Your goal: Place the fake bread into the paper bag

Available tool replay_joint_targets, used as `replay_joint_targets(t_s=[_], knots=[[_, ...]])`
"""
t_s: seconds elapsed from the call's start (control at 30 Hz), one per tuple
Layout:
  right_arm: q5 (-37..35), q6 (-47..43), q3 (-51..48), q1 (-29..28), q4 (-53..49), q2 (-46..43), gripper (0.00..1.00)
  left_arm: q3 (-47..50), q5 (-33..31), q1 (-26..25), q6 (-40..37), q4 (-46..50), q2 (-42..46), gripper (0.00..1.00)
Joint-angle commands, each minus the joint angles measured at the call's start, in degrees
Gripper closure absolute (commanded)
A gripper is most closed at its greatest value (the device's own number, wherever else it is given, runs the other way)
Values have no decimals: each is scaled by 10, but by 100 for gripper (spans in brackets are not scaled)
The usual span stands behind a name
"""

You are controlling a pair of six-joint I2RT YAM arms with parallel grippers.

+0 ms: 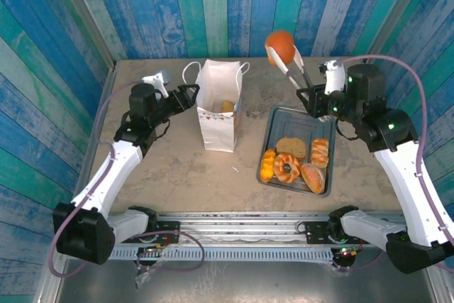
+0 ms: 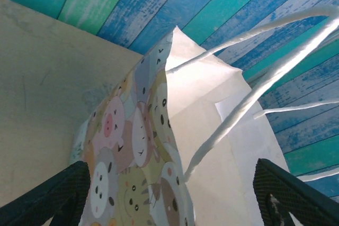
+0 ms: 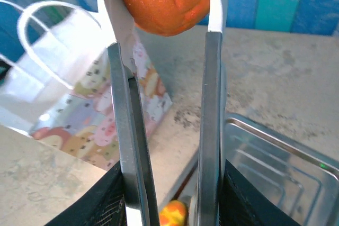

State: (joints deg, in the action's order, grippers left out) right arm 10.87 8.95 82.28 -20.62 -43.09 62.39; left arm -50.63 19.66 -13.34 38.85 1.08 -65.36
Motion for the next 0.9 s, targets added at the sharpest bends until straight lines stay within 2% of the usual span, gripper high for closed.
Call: replay_joint_targets(t_s=[0.0, 0.23, 0.43, 0.7, 0.87], knots=[[13, -9, 40, -31, 51, 3, 58, -18, 34, 1, 18, -27, -19, 22], [-5, -30, 74, -133, 57, 40, 58, -16, 42, 0, 43, -52, -33, 30], [-98, -71, 99, -219, 27, 98, 58, -16, 37, 0, 47, -53, -45, 37], [-134, -79, 122, -240, -19, 156, 58, 3, 31, 0, 68, -92, -56, 45], [-131, -82, 125, -239, -35, 182, 58, 3, 34, -1, 62, -91, -62, 49]])
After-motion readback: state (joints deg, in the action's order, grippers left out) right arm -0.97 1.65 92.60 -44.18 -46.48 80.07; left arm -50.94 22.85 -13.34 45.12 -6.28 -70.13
